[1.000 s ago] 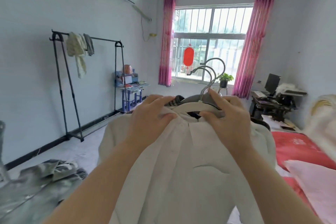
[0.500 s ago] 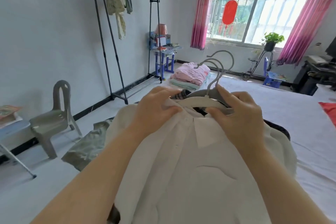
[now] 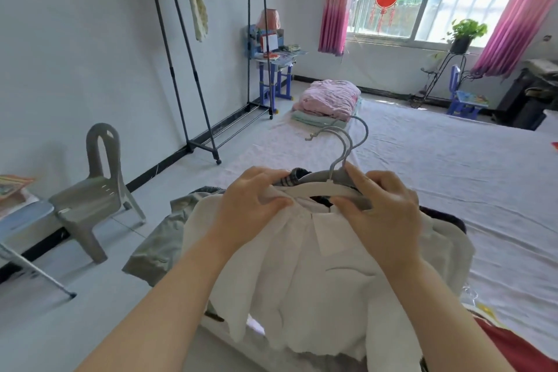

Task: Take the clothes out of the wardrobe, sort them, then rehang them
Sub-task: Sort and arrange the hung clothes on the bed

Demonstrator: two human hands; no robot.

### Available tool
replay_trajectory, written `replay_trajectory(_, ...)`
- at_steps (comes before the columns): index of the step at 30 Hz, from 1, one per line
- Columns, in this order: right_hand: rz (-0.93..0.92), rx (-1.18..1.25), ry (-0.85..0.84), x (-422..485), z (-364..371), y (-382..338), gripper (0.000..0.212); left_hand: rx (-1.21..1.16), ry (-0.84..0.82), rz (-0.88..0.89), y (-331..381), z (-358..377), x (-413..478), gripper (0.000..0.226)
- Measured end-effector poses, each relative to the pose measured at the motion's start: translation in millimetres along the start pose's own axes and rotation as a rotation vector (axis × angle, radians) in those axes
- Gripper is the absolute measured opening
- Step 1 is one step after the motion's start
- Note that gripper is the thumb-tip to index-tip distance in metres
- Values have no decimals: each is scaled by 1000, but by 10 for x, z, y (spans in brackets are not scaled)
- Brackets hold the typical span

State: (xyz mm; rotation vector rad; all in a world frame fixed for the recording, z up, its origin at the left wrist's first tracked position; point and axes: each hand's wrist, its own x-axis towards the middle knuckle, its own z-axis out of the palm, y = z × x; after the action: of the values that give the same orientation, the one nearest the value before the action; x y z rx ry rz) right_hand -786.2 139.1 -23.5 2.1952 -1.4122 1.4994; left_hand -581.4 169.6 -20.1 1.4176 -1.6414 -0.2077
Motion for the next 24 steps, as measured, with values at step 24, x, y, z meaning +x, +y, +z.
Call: replay_trajectory(24,258,-209,110,-541,96,-2081,53,-307,-187,251,-764,-1447,-262,44)
